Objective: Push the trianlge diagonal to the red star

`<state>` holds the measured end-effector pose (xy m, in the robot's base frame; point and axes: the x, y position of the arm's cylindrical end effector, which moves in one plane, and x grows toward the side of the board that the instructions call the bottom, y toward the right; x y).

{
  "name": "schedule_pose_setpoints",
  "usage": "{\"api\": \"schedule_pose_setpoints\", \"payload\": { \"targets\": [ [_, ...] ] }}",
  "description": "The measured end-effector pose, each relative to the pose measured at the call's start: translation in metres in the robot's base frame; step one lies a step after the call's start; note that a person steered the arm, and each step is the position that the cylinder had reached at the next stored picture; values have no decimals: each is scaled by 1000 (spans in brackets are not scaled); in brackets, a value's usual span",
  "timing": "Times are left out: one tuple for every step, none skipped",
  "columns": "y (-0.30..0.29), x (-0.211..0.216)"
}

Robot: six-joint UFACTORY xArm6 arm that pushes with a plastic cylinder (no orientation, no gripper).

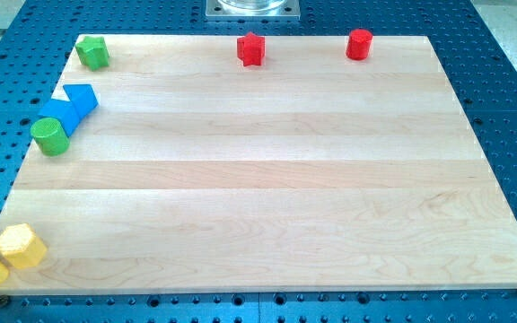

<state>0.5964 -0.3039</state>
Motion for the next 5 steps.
{"api": "schedule_pose_setpoints", "payload": {
  "targets": [
    [0, 9],
    [0, 4],
    [1, 3],
    [44, 2],
    [88, -2]
  ]
}}
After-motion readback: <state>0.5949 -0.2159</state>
